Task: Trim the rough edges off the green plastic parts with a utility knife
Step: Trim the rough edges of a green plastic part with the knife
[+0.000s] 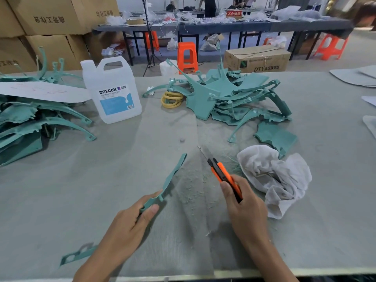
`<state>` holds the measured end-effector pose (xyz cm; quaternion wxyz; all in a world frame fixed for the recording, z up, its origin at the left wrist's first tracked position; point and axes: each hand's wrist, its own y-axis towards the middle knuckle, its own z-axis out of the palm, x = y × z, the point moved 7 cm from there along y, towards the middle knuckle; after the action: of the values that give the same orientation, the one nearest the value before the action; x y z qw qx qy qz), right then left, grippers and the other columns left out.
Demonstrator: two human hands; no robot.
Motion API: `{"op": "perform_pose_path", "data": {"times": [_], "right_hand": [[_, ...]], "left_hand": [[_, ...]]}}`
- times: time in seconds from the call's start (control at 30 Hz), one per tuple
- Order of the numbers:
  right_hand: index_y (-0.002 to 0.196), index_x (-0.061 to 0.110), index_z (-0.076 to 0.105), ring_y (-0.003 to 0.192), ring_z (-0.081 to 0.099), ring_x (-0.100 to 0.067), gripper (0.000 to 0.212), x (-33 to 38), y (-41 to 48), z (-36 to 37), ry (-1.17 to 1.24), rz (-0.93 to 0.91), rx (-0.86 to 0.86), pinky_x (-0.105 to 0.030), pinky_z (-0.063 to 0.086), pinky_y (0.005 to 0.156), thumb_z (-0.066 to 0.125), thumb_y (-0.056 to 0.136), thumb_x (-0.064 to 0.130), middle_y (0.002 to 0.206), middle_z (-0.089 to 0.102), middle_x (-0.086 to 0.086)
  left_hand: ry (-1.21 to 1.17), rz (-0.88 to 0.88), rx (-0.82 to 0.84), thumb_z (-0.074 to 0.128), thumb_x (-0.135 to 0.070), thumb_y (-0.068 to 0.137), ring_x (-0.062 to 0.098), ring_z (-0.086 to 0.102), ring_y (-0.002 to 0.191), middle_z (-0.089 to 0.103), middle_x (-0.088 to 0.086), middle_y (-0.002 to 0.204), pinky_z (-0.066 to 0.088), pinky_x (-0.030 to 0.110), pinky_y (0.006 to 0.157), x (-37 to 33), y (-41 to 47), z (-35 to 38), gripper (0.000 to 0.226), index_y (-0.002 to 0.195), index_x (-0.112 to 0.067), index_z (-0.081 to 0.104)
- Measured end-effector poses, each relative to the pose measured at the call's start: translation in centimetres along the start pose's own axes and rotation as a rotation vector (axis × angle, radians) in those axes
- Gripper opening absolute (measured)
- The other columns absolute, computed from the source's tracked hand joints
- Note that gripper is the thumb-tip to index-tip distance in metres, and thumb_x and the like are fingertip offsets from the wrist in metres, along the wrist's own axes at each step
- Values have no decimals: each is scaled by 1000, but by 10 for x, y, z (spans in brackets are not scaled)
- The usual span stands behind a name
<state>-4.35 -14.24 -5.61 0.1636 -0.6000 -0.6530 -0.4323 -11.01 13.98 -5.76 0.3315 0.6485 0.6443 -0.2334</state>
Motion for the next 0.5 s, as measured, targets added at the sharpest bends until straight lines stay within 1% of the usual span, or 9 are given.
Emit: {"op": "perform_pose_path", "data": {"times": [0.07, 0.13, 0.17, 0.23, 0.3, 0.33, 0.4, 0.43, 0.5], "right_hand": [[113, 43, 52, 68, 58, -1, 30, 7, -6, 1, 26, -77, 6, -21, 41, 57, 44, 95, 65, 75, 61, 21], [114, 39, 56, 69, 59, -7, 32, 16, -14, 5, 4, -177, 51, -26, 44, 55, 47, 95, 62, 78, 61, 18], [113, 39, 56, 69, 59, -10, 31, 17, -13, 7, -25, -180, 65, -28, 43, 54, 46, 95, 63, 77, 60, 17], [109, 44, 51, 66, 60, -12, 27, 8, -4, 5, -59, -72, 33, -29, 38, 54, 43, 96, 66, 68, 56, 17], [107, 48, 48, 64, 58, -10, 24, -1, 1, 1, -19, 3, -11, -22, 37, 54, 41, 94, 67, 66, 57, 21], [107, 46, 48, 63, 55, -6, 24, 2, -1, 1, -4, -23, -7, -16, 37, 56, 41, 96, 67, 68, 57, 21], [109, 41, 52, 66, 55, -7, 29, 12, -10, 4, -17, -131, 43, -10, 37, 56, 44, 96, 65, 74, 56, 19], [110, 40, 53, 67, 55, -8, 29, 14, -12, 6, -28, -151, 62, -13, 38, 55, 45, 96, 63, 74, 56, 19], [109, 40, 53, 67, 58, -8, 23, 8, -6, 4, -34, -50, 33, -27, 40, 55, 47, 98, 59, 72, 57, 20]], "left_hand": [[-7, 4, -2, 38, -61, 94, 4, 49, 56, 53, -13, 62, 35, 17, 54, 0, 1, 0, 33, 123, -63, 53], [4, 17, 7, 38, -60, 95, 4, 50, 56, 53, -11, 62, 34, 18, 53, -1, 1, 0, 33, 125, -64, 52], [12, 19, 16, 37, -61, 95, 5, 49, 55, 53, -6, 62, 33, 18, 53, -1, 1, 1, 33, 126, -65, 50], [19, 10, 33, 36, -64, 93, 9, 54, 57, 60, 4, 67, 38, 22, 55, 0, 1, 1, 35, 127, -68, 48], [26, 2, 48, 35, -66, 91, 17, 61, 65, 67, 6, 75, 46, 28, 62, -2, 0, 2, 38, 128, -71, 44], [29, 5, 54, 35, -67, 91, 16, 61, 64, 67, 4, 73, 47, 28, 63, -3, 0, 2, 38, 127, -73, 42], [35, 7, 54, 35, -68, 89, 11, 54, 55, 59, -4, 61, 40, 21, 55, -7, 0, 2, 37, 124, -76, 42], [41, 1, 54, 35, -68, 88, 11, 52, 53, 56, -6, 58, 37, 20, 54, -9, 0, 2, 37, 123, -74, 46], [64, -11, 65, 36, -69, 87, 9, 53, 56, 60, -17, 62, 38, 18, 56, -13, -1, 2, 39, 123, -69, 49]]}}
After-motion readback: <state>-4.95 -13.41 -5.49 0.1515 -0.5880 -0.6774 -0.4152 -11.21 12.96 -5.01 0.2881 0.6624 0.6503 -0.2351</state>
